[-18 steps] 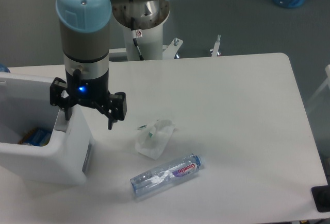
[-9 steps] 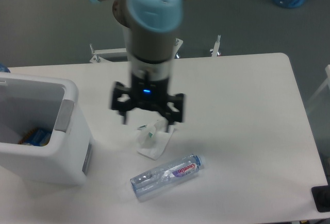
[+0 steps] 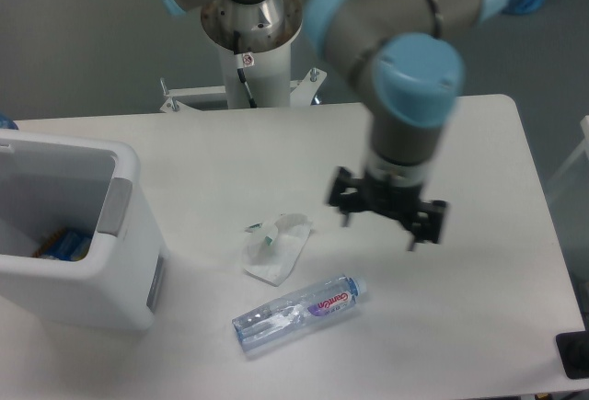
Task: Open the trash can
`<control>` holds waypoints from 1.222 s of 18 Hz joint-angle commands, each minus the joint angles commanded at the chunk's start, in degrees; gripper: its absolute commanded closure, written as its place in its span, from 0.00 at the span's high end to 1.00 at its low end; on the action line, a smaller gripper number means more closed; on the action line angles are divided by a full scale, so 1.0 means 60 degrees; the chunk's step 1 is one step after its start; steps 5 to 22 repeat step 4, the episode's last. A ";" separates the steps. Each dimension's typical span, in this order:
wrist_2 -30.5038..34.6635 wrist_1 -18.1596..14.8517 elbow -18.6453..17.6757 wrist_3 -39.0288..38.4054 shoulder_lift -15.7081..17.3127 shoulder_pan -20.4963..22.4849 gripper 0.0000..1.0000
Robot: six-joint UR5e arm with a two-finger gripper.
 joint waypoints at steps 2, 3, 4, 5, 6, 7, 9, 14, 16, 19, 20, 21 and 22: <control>0.0160 0.0382 -0.0015 0.0398 -0.0235 0.0221 1.00; 0.0364 0.0413 -0.0116 0.0443 -0.0236 0.0222 1.00; 0.0453 0.0457 -0.0291 0.0443 -0.0222 0.0207 1.00; 0.0453 0.0457 -0.0291 0.0443 -0.0222 0.0207 1.00; 0.0453 0.0457 -0.0291 0.0443 -0.0222 0.0207 1.00; 0.0453 0.0457 -0.0291 0.0443 -0.0222 0.0207 1.00; 0.0453 0.0457 -0.0291 0.0443 -0.0222 0.0207 1.00; 0.0453 0.0457 -0.0291 0.0443 -0.0222 0.0207 1.00; 0.0453 0.0457 -0.0291 0.0443 -0.0222 0.0207 1.00; 0.0453 0.0457 -0.0291 0.0443 -0.0222 0.0207 1.00; 0.0453 0.0457 -0.0291 0.0443 -0.0222 0.0207 1.00; 0.0453 0.0457 -0.0291 0.0443 -0.0222 0.0207 1.00; 0.0453 0.0457 -0.0291 0.0443 -0.0222 0.0207 1.00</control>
